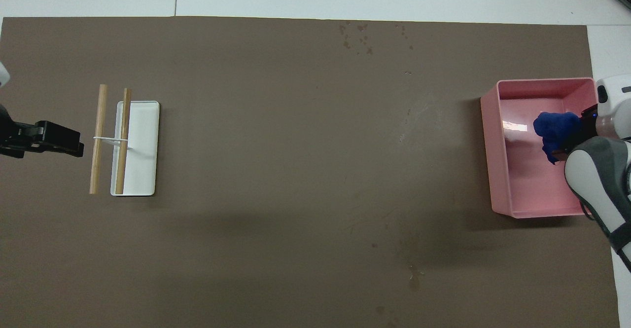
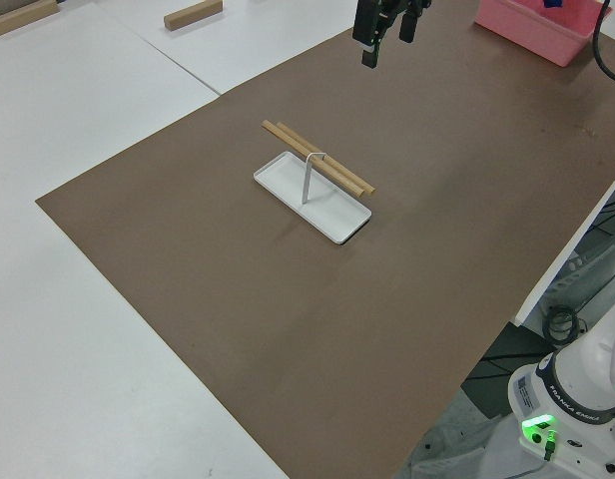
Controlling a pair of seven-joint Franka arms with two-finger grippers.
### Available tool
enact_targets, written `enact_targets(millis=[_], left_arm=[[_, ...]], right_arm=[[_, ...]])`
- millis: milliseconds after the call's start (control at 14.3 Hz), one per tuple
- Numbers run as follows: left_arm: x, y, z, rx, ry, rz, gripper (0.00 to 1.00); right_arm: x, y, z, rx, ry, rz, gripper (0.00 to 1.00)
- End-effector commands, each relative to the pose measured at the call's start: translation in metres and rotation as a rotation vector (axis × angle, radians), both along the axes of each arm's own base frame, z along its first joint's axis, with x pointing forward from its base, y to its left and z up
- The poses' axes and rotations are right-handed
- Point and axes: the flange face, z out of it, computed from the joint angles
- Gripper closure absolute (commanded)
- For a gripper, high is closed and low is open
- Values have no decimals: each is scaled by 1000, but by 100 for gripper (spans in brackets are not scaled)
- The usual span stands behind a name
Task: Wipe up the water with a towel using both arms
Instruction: 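Lower the towel into the pink bin and open the right gripper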
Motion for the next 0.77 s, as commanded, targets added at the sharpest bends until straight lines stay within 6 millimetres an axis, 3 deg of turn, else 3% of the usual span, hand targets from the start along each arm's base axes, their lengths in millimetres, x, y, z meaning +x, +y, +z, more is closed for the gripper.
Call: enact_targets(millis=[0,210,350,420,491,561,631,701], left_arm=[[-5,1,0,-11,1,-3,0],[-5,1,0,-11,1,-3,0],[-5,1,0,-11,1,-3,0],[-5,1,0,-11,3,-3,0],[-5,1,0,-11,1,-3,0],[-5,1,0,-11,3,-3,0],[-5,1,0,-11,1,-3,0],[-5,1,0,-11,1,-3,0]], right_arm=[[-9,-10,-15,-7,-14,14,100],[-16,-19,-35,-5,-31,20,100],[-17,-19,-35,-5,-30,20,100],[-17,-19,-35,-5,-31,19,75],[-16,-18,-35,-4,-30,15,61],[-16,-16,-35,0,-33,11,32],[-15,-16,-33,0,-37,12,20],[-15,-16,-33,0,-37,12,16]])
